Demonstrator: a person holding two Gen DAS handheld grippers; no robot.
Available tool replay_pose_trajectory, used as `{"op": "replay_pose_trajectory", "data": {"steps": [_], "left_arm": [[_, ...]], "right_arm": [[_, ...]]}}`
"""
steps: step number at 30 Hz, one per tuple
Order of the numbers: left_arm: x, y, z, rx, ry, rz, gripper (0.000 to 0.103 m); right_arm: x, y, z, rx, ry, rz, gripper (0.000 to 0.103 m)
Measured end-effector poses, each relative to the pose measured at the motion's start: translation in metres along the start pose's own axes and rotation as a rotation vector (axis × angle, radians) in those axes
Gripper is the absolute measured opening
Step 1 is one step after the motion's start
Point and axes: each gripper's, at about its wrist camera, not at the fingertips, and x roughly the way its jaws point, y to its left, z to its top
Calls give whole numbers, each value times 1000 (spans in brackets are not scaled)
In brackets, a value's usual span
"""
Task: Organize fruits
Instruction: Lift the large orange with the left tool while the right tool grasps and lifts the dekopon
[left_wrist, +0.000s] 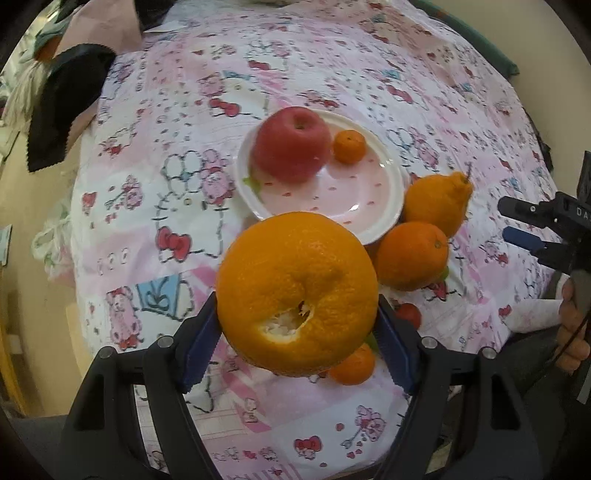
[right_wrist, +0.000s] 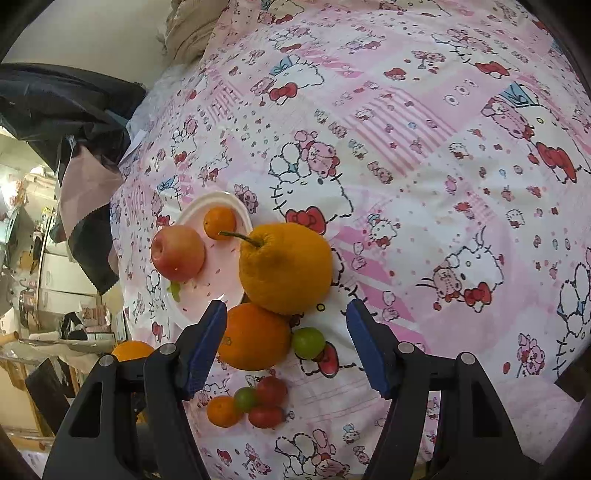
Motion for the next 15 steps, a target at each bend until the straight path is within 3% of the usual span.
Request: {"op": "replay_pose_trajectory", "data": {"steps": [9, 15], "left_arm": [[0, 10, 5, -52, -3, -4, 74], [8, 13, 10, -81, 36, -37, 74]], "right_arm": [[29, 12, 7, -34, 37, -75, 74], [49, 11, 16, -29, 44, -113, 93]]}}
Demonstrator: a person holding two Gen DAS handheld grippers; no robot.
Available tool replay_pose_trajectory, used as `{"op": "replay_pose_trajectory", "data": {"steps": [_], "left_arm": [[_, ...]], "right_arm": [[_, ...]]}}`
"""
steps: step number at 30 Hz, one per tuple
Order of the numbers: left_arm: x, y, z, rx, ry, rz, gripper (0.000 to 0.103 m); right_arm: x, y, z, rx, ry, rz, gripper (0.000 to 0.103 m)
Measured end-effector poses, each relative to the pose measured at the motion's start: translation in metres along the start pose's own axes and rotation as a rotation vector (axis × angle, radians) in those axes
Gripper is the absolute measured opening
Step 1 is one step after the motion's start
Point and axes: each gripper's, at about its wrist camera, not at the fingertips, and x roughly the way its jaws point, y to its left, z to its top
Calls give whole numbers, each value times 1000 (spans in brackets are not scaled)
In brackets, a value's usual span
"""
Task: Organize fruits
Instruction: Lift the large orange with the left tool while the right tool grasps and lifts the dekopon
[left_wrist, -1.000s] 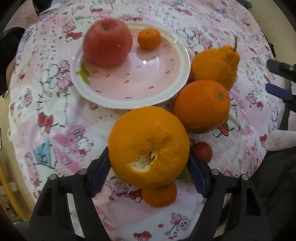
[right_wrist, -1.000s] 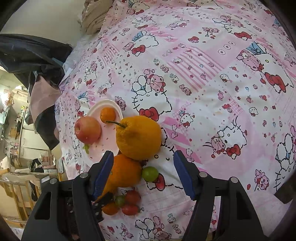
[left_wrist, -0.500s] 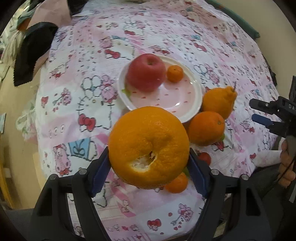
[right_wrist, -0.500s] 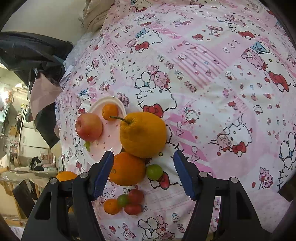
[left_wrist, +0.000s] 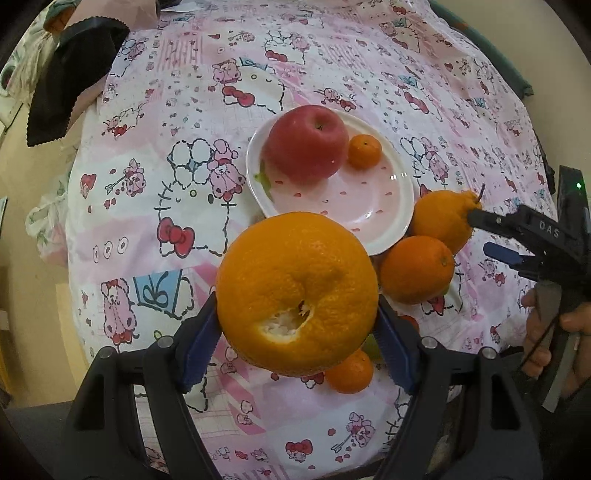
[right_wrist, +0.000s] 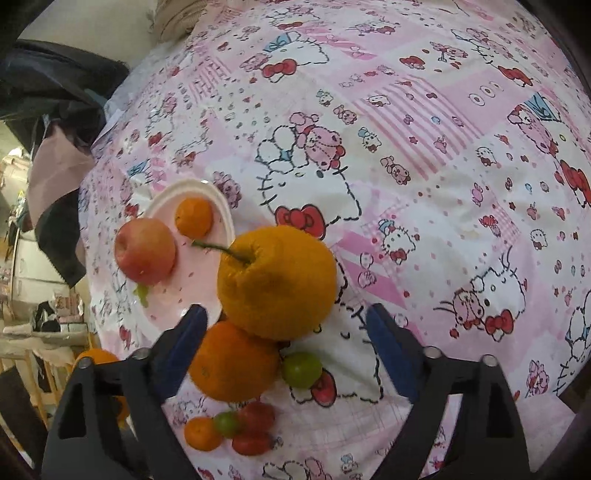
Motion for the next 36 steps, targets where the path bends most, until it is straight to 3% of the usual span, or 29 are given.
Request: {"op": "replay_pose_trajectory", "data": {"steps": [10, 17, 26, 36], "left_arm": [[7, -9, 10, 28, -14, 10, 75], [9, -9, 14, 27, -11, 10, 75], [8, -7, 15, 12, -26, 9, 74], [7, 1, 14, -13, -46, 24, 74]], "right_arm": [[44, 13, 14, -34, 72, -58, 93], [66, 3, 17, 24, 129, 2, 91], [55, 5, 17, -13, 66, -7, 82], [-12, -10, 25, 70, -110, 71, 81]]}}
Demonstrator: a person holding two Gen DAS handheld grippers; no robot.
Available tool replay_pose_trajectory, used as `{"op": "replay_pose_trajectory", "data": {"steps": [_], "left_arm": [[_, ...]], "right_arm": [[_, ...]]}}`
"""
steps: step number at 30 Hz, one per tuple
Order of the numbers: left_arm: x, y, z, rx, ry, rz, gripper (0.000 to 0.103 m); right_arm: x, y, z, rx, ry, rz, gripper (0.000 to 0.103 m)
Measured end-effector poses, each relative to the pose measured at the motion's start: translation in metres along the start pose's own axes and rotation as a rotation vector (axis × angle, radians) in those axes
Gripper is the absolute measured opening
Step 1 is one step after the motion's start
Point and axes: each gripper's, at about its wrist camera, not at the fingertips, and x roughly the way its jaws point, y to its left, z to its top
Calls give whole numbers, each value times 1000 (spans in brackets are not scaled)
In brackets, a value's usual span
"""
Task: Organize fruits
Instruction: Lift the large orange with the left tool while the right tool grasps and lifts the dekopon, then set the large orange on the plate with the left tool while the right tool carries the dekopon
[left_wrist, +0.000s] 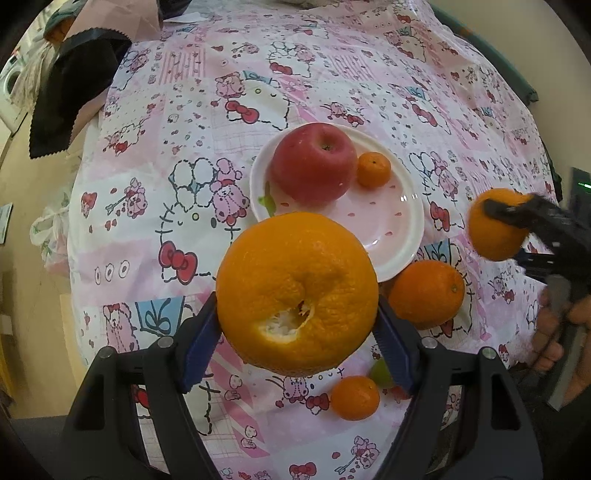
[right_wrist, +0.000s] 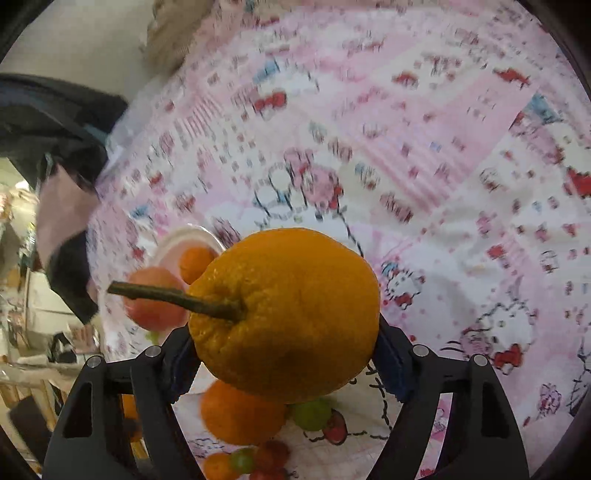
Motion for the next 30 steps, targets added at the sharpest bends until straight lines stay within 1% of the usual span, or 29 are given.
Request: {"op": "replay_pose_trajectory", "data": {"steps": [2, 5, 8, 10, 12, 14, 16, 18, 21, 23, 27, 30], "left_arm": [[0, 2, -1, -3, -4, 7, 74], [-1, 2, -1, 1, -16, 16, 74], [-2, 0, -1, 7, -29, 14, 74], [-2, -2, -3, 21, -34, 17, 74], [-1, -5, -4, 35, -33, 18, 74], [0, -6, -5, 40, -26, 16, 74], [1, -7, -5, 37, -19, 14, 74], [1, -10, -1, 33, -16, 17, 74], [5, -22, 10, 38, -2, 23, 74], [11, -30, 20, 15, 17, 13, 74], [36, -55, 43, -46, 60, -33, 74], [56, -77, 55, -53, 80, -30, 74]], "right_arm": [[-21, 5, 0, -4, -31, 41, 81], [-50, 18, 1, -31, -51, 107, 81], [-79, 36, -1, -112, -61, 155, 81], [-90, 42, -4, -159, -71, 166, 81], [-90, 38, -8, -155, -66, 194, 81], [-82, 28, -11, -123, -52, 215, 81], [-72, 16, -12, -59, -15, 223, 81], [-67, 12, -11, -39, -1, 222, 81], [-69, 10, -6, -28, -6, 236, 81], [-70, 10, -3, -21, -7, 256, 81], [-71, 11, -1, -11, 4, 281, 81], [-71, 10, 0, -3, 13, 297, 81]]}}
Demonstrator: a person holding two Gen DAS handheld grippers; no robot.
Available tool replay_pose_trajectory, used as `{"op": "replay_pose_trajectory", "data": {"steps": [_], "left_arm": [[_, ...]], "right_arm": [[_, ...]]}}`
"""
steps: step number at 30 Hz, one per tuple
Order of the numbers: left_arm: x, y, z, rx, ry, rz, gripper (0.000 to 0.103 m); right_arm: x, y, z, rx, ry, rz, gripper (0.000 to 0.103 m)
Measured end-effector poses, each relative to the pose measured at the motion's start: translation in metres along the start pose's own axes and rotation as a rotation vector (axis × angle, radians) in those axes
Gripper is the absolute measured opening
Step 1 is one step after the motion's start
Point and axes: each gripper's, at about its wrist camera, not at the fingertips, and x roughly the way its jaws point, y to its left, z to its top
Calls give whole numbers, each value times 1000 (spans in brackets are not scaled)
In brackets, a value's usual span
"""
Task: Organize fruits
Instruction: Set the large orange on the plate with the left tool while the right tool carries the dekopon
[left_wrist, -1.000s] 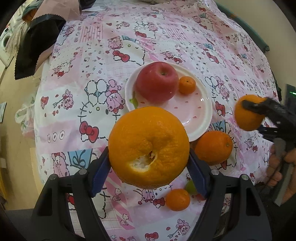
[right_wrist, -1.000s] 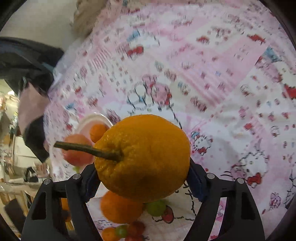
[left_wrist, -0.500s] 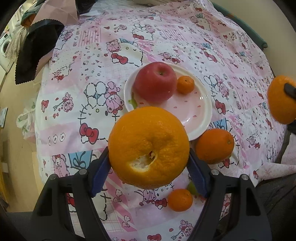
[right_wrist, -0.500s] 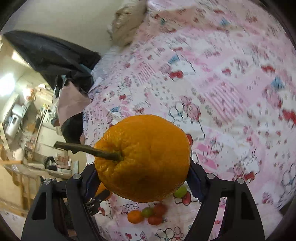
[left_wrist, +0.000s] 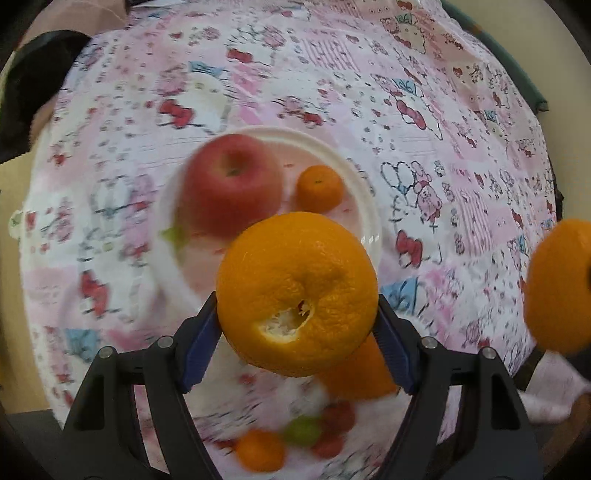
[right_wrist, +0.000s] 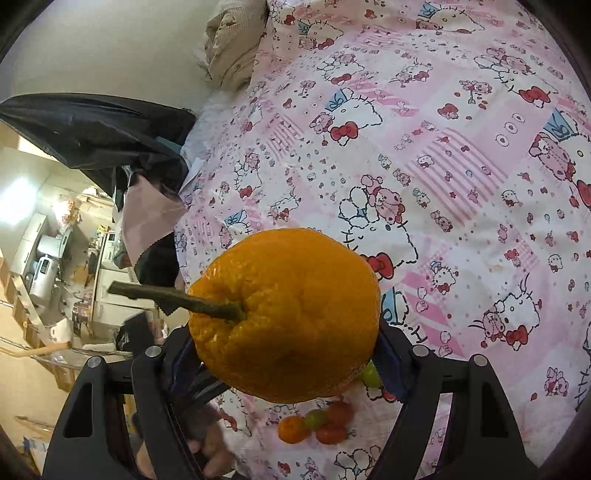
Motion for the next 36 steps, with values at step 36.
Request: {"op": "replay_pose_trajectory", "data": {"steps": [36], "left_arm": [[3, -17, 6, 92, 9, 22, 79]], "right_arm": [[-1, -4, 9, -3, -4, -20, 81]]}}
